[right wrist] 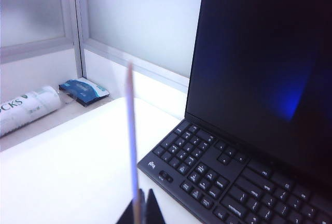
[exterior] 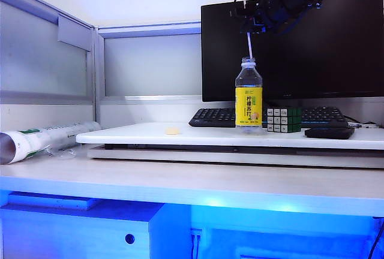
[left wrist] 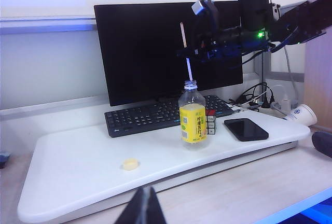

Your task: Grab a stick from the table and stick it in a plastic bottle.

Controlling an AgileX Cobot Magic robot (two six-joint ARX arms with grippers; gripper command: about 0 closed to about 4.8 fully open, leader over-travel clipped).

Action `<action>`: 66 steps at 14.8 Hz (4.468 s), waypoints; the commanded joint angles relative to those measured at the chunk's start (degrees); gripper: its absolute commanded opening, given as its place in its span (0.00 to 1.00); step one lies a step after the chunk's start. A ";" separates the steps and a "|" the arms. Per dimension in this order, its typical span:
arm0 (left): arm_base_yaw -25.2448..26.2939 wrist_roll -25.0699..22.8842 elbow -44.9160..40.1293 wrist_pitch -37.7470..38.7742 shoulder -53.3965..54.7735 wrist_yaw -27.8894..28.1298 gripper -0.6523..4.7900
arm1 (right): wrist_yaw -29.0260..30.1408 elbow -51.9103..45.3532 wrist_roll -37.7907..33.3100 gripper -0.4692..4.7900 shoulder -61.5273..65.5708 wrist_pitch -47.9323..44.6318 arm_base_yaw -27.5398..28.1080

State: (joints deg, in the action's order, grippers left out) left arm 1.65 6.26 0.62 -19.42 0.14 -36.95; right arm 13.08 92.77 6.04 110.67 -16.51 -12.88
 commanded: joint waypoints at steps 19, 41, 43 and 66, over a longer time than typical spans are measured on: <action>0.04 0.20 0.09 0.79 0.04 1.11 0.11 | 0.72 0.39 -1.46 0.08 -1.53 -0.98 -0.04; -0.02 -0.22 0.11 28.52 0.04 21.03 0.11 | -4.63 -47.01 -8.81 0.08 -56.81 18.71 9.33; 0.00 -0.22 0.11 28.55 0.04 21.22 0.11 | -5.95 -58.21 -12.20 0.08 -62.93 18.29 9.31; 0.04 -0.07 0.11 28.55 0.02 21.51 0.11 | -5.51 -92.41 -6.84 0.08 -110.36 16.26 9.31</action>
State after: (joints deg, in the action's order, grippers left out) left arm 1.67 6.09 0.67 8.71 0.16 -15.00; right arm 7.55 0.67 -1.78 0.14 -0.54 -3.53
